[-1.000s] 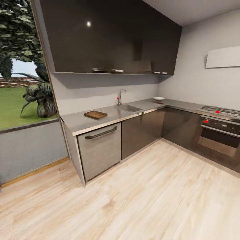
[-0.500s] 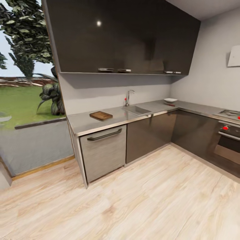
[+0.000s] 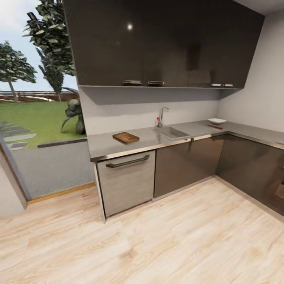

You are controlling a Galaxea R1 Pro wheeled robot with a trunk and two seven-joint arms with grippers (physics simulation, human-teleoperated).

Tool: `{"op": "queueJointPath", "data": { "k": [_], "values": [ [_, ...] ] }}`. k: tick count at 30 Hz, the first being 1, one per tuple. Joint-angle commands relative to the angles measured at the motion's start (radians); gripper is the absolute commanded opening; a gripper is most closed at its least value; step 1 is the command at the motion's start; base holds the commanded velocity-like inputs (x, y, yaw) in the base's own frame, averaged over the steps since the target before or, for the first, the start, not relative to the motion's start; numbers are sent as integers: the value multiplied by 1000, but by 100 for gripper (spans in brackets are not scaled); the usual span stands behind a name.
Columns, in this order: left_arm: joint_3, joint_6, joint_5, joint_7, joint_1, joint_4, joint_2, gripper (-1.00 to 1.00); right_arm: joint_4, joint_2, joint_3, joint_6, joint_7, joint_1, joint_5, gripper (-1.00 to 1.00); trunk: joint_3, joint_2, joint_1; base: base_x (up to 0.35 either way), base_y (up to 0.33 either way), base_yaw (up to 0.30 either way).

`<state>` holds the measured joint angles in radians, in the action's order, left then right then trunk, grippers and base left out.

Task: In the kitchen, take the Vidalia onion out of the sink, dice it on the chopping board with the paring knife, put the diced onion into the bowl on the countertop, then place both the paring knife and the chopping board into the sink.

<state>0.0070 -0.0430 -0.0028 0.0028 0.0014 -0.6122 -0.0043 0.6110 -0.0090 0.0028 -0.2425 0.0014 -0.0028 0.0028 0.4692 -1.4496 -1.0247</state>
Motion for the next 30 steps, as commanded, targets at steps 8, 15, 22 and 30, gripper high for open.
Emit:
{"op": "queueJointPath", "data": {
  "k": [8, 15, 22, 30],
  "values": [
    [0, -1, 0, 0, 0, -1, 0, 100, 0, 0, 0, -3, 0, -1, 0, 100, 1, 0, 0, 149, -311, 245],
    [-1, -1, 0, 0, 0, 0, 0, 100, 0, 0, 0, -3, 0, -1, 0, 100, 1, 0, 0, 149, -311, 245],
    [-1, -1, 0, 0, 0, 0, 0, 100, 0, 0, 0, -3, 0, 0, 0, 100, 1, 0, 0, 151, -311, 245],
    [-1, -1, 0, 0, 0, 0, 0, 100, 0, 0, 0, -3, 0, 0, 0, 100, 1, 0, 0, 191, -283, 245]
  ]
}}
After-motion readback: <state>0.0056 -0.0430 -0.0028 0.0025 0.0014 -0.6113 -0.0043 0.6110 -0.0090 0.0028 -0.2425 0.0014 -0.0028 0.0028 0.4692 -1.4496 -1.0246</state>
